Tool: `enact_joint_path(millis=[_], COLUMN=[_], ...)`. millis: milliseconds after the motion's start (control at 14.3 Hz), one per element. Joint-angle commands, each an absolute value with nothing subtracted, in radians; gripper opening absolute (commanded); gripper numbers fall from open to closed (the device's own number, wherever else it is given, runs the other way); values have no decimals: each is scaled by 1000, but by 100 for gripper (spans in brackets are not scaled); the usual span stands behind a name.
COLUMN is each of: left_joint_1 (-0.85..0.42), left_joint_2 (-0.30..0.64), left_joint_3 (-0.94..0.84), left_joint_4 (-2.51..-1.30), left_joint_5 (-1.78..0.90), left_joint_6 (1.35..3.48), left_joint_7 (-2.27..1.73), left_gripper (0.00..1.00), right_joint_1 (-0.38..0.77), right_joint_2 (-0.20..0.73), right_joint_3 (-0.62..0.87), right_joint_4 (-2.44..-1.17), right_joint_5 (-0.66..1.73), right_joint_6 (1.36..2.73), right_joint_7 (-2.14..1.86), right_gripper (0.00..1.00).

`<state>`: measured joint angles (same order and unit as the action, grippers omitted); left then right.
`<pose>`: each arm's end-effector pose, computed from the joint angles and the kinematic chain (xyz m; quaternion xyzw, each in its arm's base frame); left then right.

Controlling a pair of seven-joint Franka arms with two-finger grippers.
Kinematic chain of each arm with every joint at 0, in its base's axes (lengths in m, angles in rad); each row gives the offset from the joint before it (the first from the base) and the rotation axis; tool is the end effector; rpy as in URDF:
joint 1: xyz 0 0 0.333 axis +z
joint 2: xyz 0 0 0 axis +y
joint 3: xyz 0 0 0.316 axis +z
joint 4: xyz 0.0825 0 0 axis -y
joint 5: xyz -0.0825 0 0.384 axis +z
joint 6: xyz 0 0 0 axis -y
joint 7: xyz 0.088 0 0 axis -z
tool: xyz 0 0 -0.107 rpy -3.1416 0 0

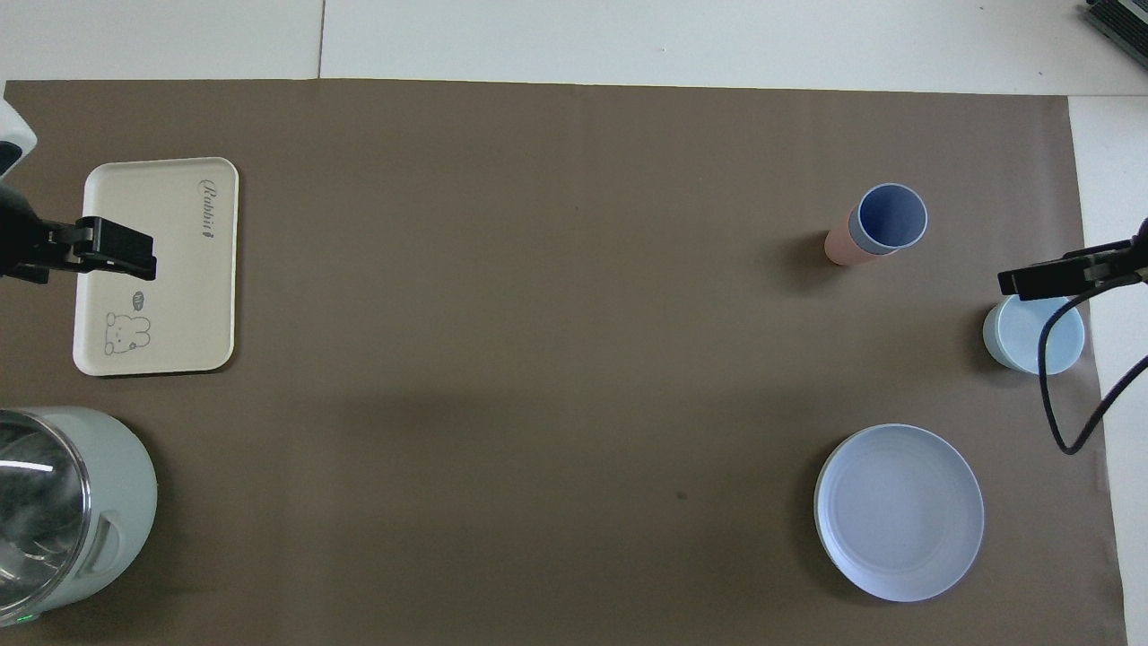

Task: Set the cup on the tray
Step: 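Move the right gripper toward the nested blue and pink cups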

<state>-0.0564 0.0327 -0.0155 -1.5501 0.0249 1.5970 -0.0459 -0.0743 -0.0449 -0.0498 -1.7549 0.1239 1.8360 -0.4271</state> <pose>0.5660 -0.0380 0.6183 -0.9998 0.0132 -0.0078 0.0118 0.5577 -0.0601 0.5863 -0.9865 -0.1380 -0.0772 0.0423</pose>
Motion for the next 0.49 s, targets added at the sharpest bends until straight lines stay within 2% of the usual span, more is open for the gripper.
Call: enact_joint_path(millis=[0,210,419], left_joint_1=[-51,-51,-51], left_joint_2=[5,5,5], left_joint_3=[-15,-15,-15], left_joint_4=[-1582,-1582,-1582], left_joint_5=[15,17,17], left_joint_6=[1603,1603,1601], left_joint_7=[-55,-55,-55], left_gripper=[100,100,100], right_joint_1=[-150,-192,-253], right_joint_2=[-104,-69,47], right_joint_3=[-46,-48,-48], right_joint_4=[-1932,-2006,-2020], right_joint_5=[253,447,744], right_joint_6=[2018,2169,2212], right_joint_7=[-729,-1010,-1408], right_gripper=[100,100,100])
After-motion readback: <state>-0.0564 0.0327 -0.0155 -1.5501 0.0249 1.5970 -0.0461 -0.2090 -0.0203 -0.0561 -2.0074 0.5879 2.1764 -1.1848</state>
